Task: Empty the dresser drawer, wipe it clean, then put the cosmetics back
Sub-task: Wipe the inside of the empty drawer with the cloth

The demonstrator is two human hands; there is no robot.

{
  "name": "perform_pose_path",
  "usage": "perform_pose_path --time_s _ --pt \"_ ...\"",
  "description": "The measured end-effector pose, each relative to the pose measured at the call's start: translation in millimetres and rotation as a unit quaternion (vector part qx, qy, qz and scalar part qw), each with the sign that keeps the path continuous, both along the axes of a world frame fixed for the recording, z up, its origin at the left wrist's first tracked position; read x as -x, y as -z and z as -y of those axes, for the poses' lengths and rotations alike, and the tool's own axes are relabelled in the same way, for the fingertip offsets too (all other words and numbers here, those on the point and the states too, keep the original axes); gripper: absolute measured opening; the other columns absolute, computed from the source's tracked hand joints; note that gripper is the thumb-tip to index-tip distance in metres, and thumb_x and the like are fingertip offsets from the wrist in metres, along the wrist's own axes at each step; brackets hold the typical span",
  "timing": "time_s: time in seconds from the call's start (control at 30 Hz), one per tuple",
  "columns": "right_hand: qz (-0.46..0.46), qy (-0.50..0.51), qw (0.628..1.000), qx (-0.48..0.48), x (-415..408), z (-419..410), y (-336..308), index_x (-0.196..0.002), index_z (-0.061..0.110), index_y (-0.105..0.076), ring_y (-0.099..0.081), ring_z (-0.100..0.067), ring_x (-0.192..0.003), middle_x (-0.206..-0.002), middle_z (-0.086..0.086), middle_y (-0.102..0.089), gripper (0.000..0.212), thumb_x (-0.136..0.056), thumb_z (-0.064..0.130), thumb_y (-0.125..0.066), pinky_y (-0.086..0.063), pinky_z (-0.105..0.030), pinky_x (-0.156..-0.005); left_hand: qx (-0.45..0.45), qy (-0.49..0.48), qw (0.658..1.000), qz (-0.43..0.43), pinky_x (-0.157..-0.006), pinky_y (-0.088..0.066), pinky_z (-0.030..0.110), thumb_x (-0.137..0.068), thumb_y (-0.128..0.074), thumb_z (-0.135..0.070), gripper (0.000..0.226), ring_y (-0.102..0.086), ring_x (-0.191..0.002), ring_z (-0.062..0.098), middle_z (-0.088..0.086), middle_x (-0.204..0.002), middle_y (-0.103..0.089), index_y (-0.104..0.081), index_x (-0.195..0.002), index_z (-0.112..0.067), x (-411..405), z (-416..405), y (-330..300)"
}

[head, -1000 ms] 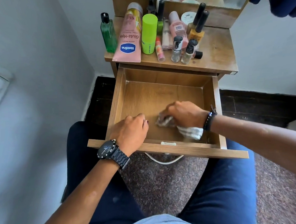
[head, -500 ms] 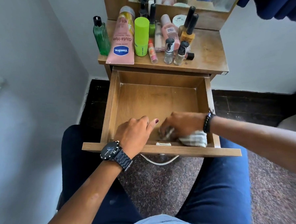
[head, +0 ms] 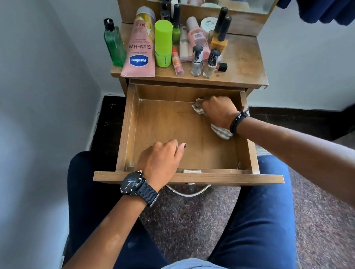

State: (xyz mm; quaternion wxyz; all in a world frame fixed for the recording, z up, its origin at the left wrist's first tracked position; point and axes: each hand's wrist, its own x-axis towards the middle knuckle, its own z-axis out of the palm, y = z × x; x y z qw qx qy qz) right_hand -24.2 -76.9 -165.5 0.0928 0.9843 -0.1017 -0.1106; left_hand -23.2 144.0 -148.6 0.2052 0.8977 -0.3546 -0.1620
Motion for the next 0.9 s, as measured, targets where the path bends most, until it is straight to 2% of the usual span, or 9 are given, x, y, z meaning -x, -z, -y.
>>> perform_pose_path --time_s 0.1,0.17,0.27,0.37,0.47,0.6,0.67,0.8,0.9 --pt "-0.026 -0.011 0.999 -0.016 17 -1 -2 -0.120 0.015 -0.057 -0.066 -0.025 -0.089 -0.104 -0.007 -0.066 0.026 -0.095 0.014 -0.048 -0.053 -0.033 -0.071 0.001 0.006 1.000 -0.005 -0.039 -0.036 0.015 -0.099 -0.035 -0.036 0.035 -0.035 -0.046 0.004 -0.006 -0.056 -0.040 -0.059 -0.094 -0.011 1 -1 -1" --pt "-0.113 -0.038 0.987 -0.105 35 -9 -8 -0.120 0.025 -0.058 -0.065 -0.019 -0.091 -0.109 -0.001 -0.066 0.030 -0.091 0.016 -0.057 -0.055 -0.027 -0.073 0.008 0.010 1.000 -0.013 -0.048 -0.038 0.005 -0.099 -0.036 -0.033 0.033 -0.034 -0.044 0.004 -0.006 -0.056 -0.039 -0.059 -0.095 -0.010 2 -3 -2" --pt "-0.252 -0.096 0.938 -0.220 66 -35 -15 -0.115 0.031 -0.064 -0.064 -0.012 -0.101 -0.119 0.009 -0.065 0.032 -0.089 0.013 -0.059 -0.055 -0.029 -0.085 -0.007 0.010 1.000 0.004 -0.038 -0.036 0.015 -0.099 -0.036 -0.035 0.033 -0.038 -0.045 0.005 -0.004 -0.059 -0.046 -0.059 -0.095 -0.012 3 -2 -2" --pt "-0.242 -0.101 0.944 -0.200 74 -39 -10 -0.113 0.035 -0.066 -0.065 -0.014 -0.099 -0.117 0.009 -0.066 0.032 -0.089 0.015 -0.058 -0.056 -0.033 -0.084 -0.021 0.016 0.999 0.020 -0.037 -0.035 0.015 -0.098 -0.036 -0.037 0.033 -0.040 -0.047 0.004 -0.003 -0.065 -0.052 -0.059 -0.097 -0.013 2 -1 0" --pt "-0.197 -0.064 0.967 -0.149 63 -30 -10 -0.110 0.035 -0.065 -0.067 -0.015 -0.089 -0.110 0.006 -0.068 0.025 -0.092 0.019 -0.058 -0.058 -0.032 -0.076 -0.008 0.020 1.000 0.011 -0.056 -0.036 0.000 -0.099 -0.036 -0.033 0.031 -0.033 -0.047 0.001 -0.003 -0.063 -0.046 -0.059 -0.101 -0.012 3 -1 0" --pt "-0.080 0.015 0.996 0.026 29 -6 -13 -0.114 0.015 -0.059 -0.067 -0.027 -0.093 -0.106 -0.008 -0.065 0.022 -0.099 0.015 -0.043 -0.052 -0.033 -0.071 -0.010 0.022 1.000 0.002 -0.056 -0.037 0.001 -0.100 -0.035 -0.031 0.031 -0.032 -0.050 0.002 0.003 -0.074 -0.054 -0.058 -0.103 -0.010 2 0 -2" --pt "-0.059 0.042 0.996 0.058 12 2 -14 -0.109 0.012 -0.063 -0.066 -0.030 -0.097 -0.105 -0.009 -0.067 0.023 -0.099 0.014 -0.042 -0.051 -0.035 -0.074 -0.018 0.022 1.000 0.004 -0.050 -0.040 0.008 -0.100 -0.034 -0.031 0.032 -0.039 -0.055 0.008 0.005 -0.079 -0.059 -0.058 -0.106 -0.011 3 1 -4" --pt "-0.107 0.003 0.992 0.065 10 -3 -18 -0.116 0.015 -0.058 -0.064 -0.028 -0.100 -0.110 -0.008 -0.065 0.024 -0.097 0.011 -0.045 -0.051 -0.035 -0.077 -0.019 0.028 0.999 -0.010 -0.053 -0.034 -0.005 -0.100 -0.034 -0.031 0.032 -0.033 -0.050 0.003 0.006 -0.087 -0.057 -0.056 -0.112 -0.011 5 2 -6" --pt "-0.199 -0.058 0.978 -0.004 33 -20 -30 -0.123 0.022 -0.055 -0.063 -0.019 -0.098 -0.115 -0.001 -0.063 0.028 -0.096 0.018 -0.050 -0.051 -0.027 -0.073 -0.003 0.039 0.999 -0.019 -0.054 -0.033 -0.006 -0.099 -0.035 -0.034 0.033 -0.032 -0.048 0.002 0.005 -0.082 -0.054 -0.056 -0.110 -0.010 7 6 -5"
